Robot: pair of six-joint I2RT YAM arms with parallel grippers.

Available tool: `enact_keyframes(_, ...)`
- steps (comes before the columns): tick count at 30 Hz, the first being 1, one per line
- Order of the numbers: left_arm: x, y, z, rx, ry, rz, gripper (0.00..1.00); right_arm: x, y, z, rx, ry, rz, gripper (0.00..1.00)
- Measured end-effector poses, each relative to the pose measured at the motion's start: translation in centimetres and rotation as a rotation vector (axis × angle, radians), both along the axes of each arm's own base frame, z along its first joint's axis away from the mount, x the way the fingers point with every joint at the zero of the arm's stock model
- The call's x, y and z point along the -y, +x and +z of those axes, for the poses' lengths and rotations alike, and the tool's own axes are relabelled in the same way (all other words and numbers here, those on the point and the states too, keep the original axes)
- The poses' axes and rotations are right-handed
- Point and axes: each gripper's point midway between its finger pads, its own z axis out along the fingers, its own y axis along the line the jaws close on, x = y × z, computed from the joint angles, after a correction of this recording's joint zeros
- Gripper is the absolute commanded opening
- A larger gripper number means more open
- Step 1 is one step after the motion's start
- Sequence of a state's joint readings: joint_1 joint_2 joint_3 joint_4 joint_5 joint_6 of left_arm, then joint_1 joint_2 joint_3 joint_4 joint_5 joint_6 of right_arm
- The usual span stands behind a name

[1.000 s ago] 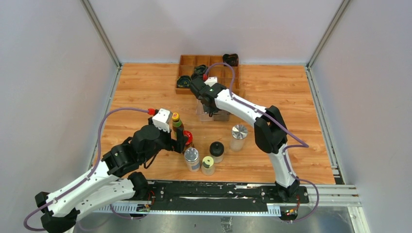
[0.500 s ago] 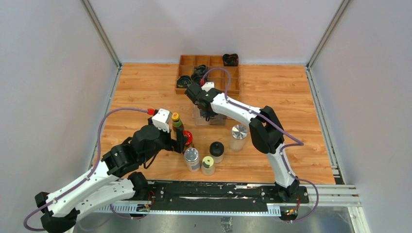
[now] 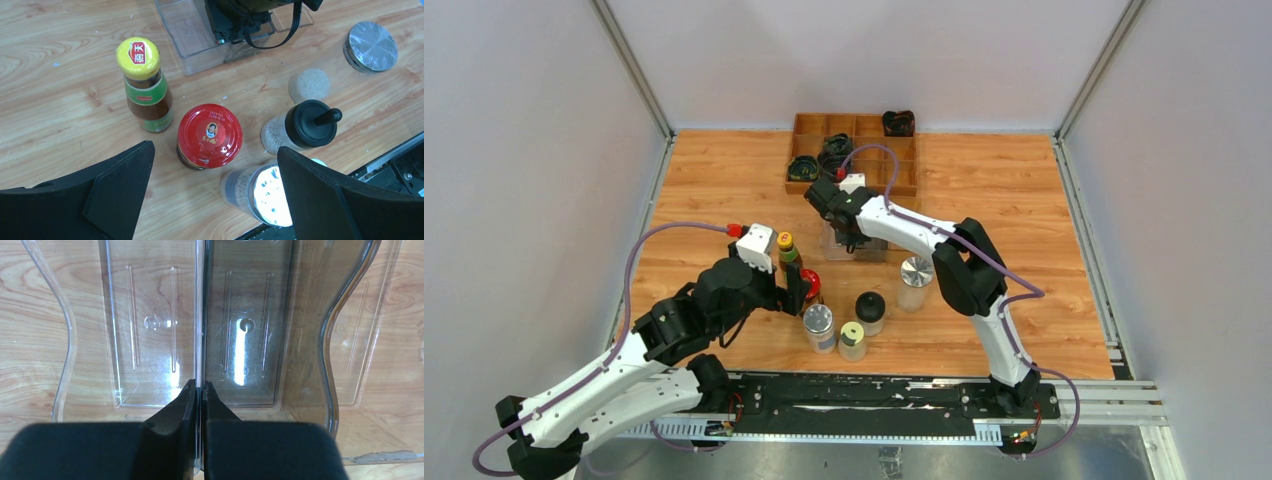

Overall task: Organize the condiment bottles
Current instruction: Place the storage box at the center of the board.

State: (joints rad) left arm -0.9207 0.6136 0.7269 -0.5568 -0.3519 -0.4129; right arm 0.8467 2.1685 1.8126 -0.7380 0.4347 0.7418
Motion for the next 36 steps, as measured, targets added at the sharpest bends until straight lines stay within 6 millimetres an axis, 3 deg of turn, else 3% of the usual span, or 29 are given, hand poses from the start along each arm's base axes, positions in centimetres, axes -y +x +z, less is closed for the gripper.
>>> enact_keyframes(11, 0.0, -0.1, -0.3, -0.008, 0.001, 0.003, 1.00, -0.1, -0.3, -0.7, -0.020, 0.007, 0.006, 0.29)
enact_keyframes(15, -0.1, -0.1, -0.3, -0.008, 0.000, 0.003, 1.00, 0.0, -0.6, -1.1, -0.030, 0.002, 0.009, 0.34)
enact_keyframes(21, -0.1, -0.1, -0.4, -0.011, -0.001, 0.004, 1.00, 0.1, -0.6, -1.2, -0.033, -0.002, 0.012, 0.53)
enact_keyframes(30, -0.1, -0.1, -0.7, -0.017, 0.007, 0.004, 1.00, 0.1, -0.6, -1.1, -0.033, -0.014, 0.030, 0.62)
enact_keyframes(36, -0.1, -0.1, -0.9, -0.022, 0.012, 0.004, 1.00, 0.3, -0.5, -0.7, -0.022, -0.028, 0.049, 0.76)
